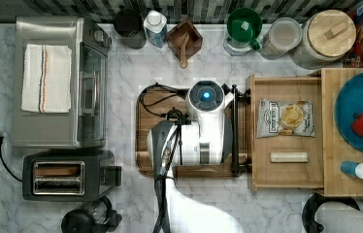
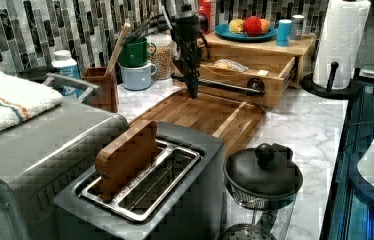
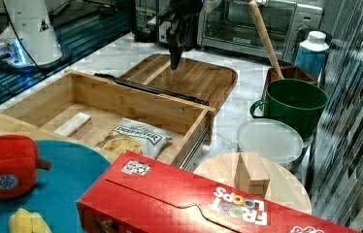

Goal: Close the drawer.

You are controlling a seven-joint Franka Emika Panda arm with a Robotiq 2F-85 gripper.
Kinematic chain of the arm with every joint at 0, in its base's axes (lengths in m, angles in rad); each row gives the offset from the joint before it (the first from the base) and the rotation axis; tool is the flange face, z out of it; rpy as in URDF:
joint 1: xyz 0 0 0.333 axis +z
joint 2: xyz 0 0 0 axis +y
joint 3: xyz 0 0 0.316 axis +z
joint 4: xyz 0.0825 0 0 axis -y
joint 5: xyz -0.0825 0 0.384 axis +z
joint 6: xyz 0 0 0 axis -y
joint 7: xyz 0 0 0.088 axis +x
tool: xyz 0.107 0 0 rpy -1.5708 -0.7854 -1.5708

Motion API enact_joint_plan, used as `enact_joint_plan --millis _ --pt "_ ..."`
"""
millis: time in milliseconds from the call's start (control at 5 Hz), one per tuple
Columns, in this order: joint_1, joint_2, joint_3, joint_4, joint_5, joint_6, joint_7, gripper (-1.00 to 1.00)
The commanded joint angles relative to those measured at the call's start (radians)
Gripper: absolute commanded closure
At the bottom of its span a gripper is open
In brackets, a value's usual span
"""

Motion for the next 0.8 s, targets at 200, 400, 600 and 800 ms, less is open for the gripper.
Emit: enact_joint_plan --millis 200,400,600,800 --pt "-0.036 0.009 -0.013 0.023 -0.036 0.054 -0.152 1.0" --pt "-0.07 0.002 -0.022 0.023 -0.034 0.083 -0.205 1.0" --pt "-0.106 -0.001 -0.036 0.019 0.004 0.13 -0.261 1.0" --pt "-0.145 0.016 -0.039 0.051 0.007 0.125 -0.293 1.0"
